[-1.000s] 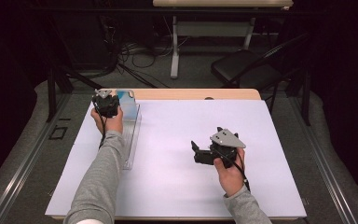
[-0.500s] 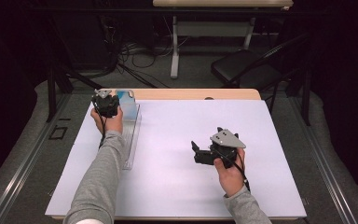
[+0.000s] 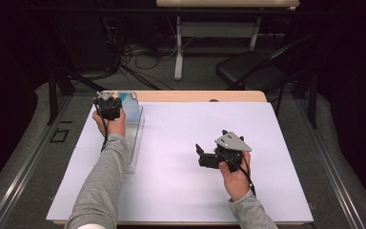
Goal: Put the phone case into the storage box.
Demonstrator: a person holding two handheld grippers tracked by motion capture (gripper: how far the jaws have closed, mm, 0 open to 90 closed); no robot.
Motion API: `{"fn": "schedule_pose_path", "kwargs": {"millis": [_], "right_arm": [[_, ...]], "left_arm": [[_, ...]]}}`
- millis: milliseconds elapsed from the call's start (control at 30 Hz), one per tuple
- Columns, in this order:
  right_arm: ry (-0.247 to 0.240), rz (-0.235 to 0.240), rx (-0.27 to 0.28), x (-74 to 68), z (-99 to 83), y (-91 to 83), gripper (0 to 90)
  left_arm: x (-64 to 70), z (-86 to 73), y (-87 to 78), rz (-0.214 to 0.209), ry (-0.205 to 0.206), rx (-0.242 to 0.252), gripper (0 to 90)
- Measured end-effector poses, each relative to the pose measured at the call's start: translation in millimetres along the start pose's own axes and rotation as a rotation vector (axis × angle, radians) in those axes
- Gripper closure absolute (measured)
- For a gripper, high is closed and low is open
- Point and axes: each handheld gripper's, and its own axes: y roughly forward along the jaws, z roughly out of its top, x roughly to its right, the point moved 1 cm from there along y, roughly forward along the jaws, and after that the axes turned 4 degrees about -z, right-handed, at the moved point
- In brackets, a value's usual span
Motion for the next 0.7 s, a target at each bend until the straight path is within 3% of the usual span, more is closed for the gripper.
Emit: {"fn": "schedule_pose_path", "kwargs": {"millis": [700], "right_arm": [[0.002, 0.002, 0.004, 0.2, 0.1, 0.4, 1.6]], "left_arm": [[-0.7, -0.1, 0.5, 0.0, 0.001, -0.002, 82.9]]}}
